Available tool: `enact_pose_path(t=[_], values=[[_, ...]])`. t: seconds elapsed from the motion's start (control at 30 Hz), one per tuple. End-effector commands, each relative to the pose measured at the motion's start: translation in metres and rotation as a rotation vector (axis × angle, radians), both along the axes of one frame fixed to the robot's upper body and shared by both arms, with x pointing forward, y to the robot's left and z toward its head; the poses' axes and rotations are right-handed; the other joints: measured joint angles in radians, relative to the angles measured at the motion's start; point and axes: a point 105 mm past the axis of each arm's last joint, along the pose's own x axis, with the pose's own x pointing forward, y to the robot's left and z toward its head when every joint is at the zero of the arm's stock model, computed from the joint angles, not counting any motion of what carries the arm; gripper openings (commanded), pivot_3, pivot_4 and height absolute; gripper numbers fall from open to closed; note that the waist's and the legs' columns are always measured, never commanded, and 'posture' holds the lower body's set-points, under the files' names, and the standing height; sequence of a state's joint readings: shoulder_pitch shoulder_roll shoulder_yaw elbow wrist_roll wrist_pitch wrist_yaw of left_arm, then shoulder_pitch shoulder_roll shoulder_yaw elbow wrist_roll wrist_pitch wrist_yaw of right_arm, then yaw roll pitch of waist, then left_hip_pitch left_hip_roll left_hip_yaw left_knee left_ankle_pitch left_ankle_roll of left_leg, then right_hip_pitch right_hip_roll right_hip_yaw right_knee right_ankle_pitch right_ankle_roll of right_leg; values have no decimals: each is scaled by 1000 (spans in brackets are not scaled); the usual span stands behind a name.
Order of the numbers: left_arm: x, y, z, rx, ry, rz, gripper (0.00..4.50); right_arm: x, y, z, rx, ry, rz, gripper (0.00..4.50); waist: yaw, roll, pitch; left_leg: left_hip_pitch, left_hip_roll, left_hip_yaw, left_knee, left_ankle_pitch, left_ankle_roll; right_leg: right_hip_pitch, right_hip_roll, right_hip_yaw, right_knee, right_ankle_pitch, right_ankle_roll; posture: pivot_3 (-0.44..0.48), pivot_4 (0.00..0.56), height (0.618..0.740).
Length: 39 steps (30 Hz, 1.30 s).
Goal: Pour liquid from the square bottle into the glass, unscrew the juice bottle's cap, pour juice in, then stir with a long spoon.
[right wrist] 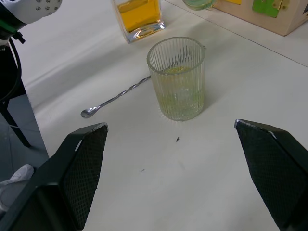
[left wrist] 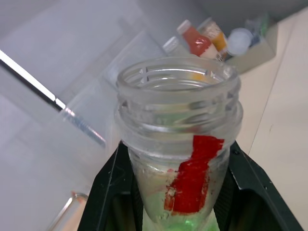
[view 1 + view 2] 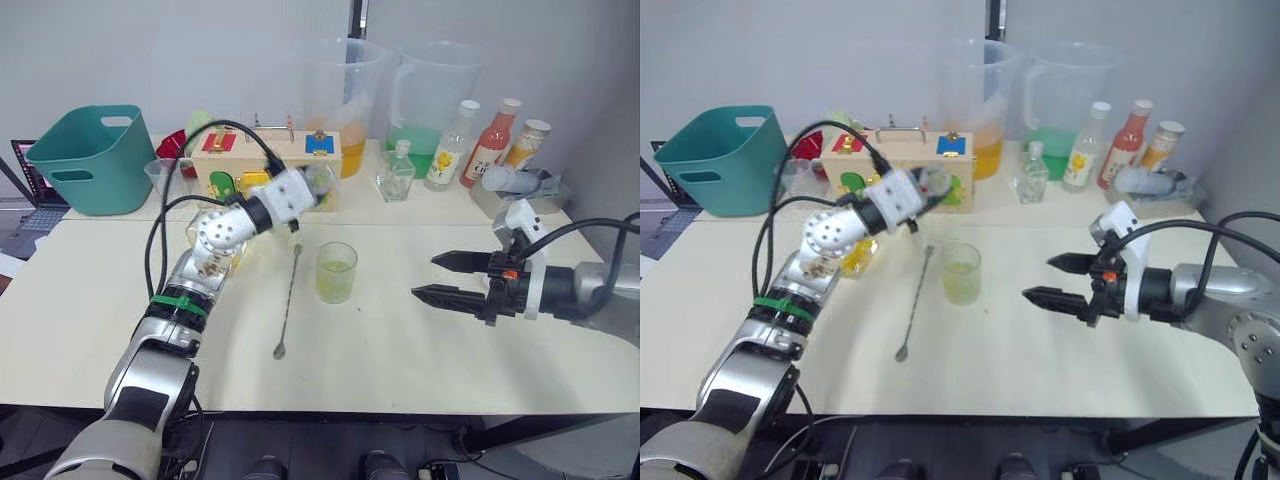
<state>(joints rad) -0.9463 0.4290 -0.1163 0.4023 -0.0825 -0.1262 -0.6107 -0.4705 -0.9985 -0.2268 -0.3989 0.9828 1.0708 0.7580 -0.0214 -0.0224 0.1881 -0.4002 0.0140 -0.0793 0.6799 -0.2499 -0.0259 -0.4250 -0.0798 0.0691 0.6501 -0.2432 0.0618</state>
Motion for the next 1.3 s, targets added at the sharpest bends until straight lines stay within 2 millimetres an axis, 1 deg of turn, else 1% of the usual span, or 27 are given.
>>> enact_pose_path(t=[0.03, 0.1, 0.2, 0.23, 0.33, 0.47, 0.6, 0.7, 0.77, 0.9, 0.97, 1.03, 1.1, 1.17, 1.3], values=[[-16, 11, 22, -139, 84, -50, 1293, 0, 2, 14, -8, -62, 46, 4479, -2, 0, 0, 0, 0, 0, 0, 0, 0, 0, 0, 0, 0, 0, 0, 0, 150, 731], [-24, 18, 18, -174, 162, -73, 1293, -1, 5, 15, -8, -62, 85, 4479, -2, 0, 0, 0, 0, 0, 0, 0, 0, 0, 0, 0, 0, 0, 0, 0, 150, 731], [-45, 37, 4, -226, 300, -115, 1293, -2, 11, 18, 13, -63, 152, 4479, -11, 0, 0, 1, 0, 0, 0, 0, 0, 0, 0, 0, 0, 0, 0, 0, 150, 731], [-50, 43, 2, -240, 320, -112, 1293, -2, 13, 18, 19, -60, 171, 4479, -19, 0, 0, 1, 0, 0, 0, 0, 0, 0, 0, 0, 1, 0, 0, 0, 150, 731], [-67, 61, -2, -247, 367, -72, 1293, -3, 20, 16, 31, -39, 239, 4479, -24, 0, 0, 1, 1, 0, 0, 0, 0, 0, 1, 0, 1, 0, 0, 0, 150, 731], [-86, 81, -15, -215, 434, -24, 1293, 2, 28, 14, 38, -28, 298, 4479, -22, 0, 0, 2, 1, 0, 0, 0, 0, 0, 1, 0, 1, 0, 0, 0, 150, 731], [-99, 99, -18, -243, 468, 12, 1293, 6, 34, 14, 39, -21, 342, 4479, -18, 0, 0, 2, 1, 0, 0, 0, 0, 1, 1, 0, 0, 0, 0, 0, 150, 731], [-102, 134, -16, -260, 448, 148, 1293, 10, 38, 12, 33, -17, 372, 4479, -18, 0, 0, 2, 1, 0, 0, 0, 0, 1, 1, 0, 0, 0, 0, 0, 150, 731], [-103, 152, -14, -274, 432, 206, 1293, 11, 41, 12, 31, -15, 388, 4479, -20, 0, 0, 2, 2, 0, 0, 0, 0, 0, 1, 0, -1, 0, 0, 0, 150, 731], [-102, 187, -7, -328, 390, 310, 1293, 14, 44, 13, 33, -10, 398, 4479, -20, 0, 0, 2, 2, 0, -1, 0, 0, 0, 1, 0, -1, 0, -1, 0, 150, 731], [-96, 199, -6, -368, 377, 353, 1293, 13, 46, 13, 39, -12, 403, 4479, -19, 0, 0, 2, 2, 0, -1, 0, 0, 0, 1, 0, -1, 0, -1, 0, 150, 731], [-89, 207, -2, -407, 358, 380, 1293, 13, 47, 14, 43, -14, 406, 4479, -14, 0, 0, 2, 2, 0, -1, 0, 0, 0, 1, 0, -1, 0, -1, 0, 150, 731], [-73, 218, 5, -468, 325, 422, 1293, 17, 45, 17, 42, -37, 373, 4479, -7, -1, 0, 2, 1, 0, 0, 0, 0, 1, 1, 0, -1, 0, -1, 0, 150, 731], [-57, 224, 7, -494, 312, 454, 1293, 21, 42, 19, 39, -53, 344, 4479, -1, -2, 0, 1, 1, 0, 0, 0, 0, 0, 1, -1, -1, 0, -1, 0, 150, 731], [-36, 234, 11, -502, 289, 501, 1293, 19, 41, 21, 41, -60, 332, 4479, 1, -2, 0, 2, 1, 0, -1, 0, -1, 0, 0, 0, -1, 1, -1, 0, 150, 731]])
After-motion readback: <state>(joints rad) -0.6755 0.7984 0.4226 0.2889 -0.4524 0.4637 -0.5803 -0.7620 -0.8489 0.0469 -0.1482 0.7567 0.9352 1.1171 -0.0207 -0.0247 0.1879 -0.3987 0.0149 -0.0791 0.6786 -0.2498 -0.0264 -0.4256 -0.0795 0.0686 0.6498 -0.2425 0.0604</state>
